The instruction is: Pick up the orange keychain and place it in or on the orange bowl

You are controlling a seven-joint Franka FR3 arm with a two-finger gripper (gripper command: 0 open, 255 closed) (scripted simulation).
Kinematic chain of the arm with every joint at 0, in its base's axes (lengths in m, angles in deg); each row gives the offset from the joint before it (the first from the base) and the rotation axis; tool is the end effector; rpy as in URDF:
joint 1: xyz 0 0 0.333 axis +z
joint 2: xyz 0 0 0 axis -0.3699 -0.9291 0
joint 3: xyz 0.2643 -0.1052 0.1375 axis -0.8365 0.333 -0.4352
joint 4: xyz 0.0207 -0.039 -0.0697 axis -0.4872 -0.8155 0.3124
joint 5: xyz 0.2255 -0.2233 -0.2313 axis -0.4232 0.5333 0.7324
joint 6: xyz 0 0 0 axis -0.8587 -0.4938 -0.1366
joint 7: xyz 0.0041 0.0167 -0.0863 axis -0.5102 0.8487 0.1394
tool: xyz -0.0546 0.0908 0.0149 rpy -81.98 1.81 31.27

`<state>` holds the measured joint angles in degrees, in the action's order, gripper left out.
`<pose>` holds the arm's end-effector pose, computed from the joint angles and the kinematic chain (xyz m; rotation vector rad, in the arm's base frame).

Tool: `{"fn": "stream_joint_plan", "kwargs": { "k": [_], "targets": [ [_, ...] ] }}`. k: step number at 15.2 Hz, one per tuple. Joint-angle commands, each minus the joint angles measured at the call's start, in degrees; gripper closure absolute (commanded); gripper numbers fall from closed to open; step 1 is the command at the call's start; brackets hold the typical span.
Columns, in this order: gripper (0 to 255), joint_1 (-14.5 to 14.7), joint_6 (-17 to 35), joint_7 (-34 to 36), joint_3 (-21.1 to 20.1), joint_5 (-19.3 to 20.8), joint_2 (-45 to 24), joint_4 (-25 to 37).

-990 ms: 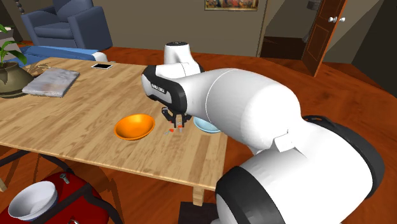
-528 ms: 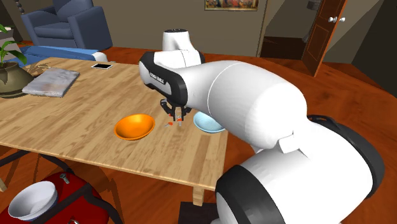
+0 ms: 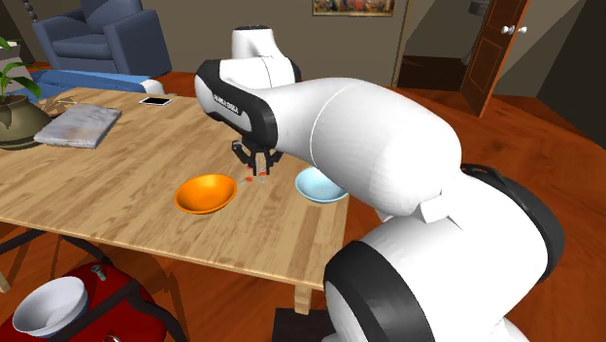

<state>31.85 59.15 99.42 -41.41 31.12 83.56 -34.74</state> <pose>0.3791 0.2733 0.6098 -3.0811 -0.2794 -0.0999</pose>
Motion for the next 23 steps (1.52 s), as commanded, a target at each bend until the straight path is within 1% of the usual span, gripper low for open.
{"fn": "stream_joint_plan", "kwargs": {
  "k": [1,6,11,23],
  "targets": [
    [255,0.44,0.25,2.89,-2.13,0.58,-2.82,2.65],
    [255,2.08,-0.35,11.07,-7.76,3.59,-10.86,11.13],
    [255,5.06,-2.15,19.46,-12.56,9.02,-20.55,21.35],
    [255,4.89,7.39,19.02,-12.23,8.27,-19.25,10.73]
  ]
}}
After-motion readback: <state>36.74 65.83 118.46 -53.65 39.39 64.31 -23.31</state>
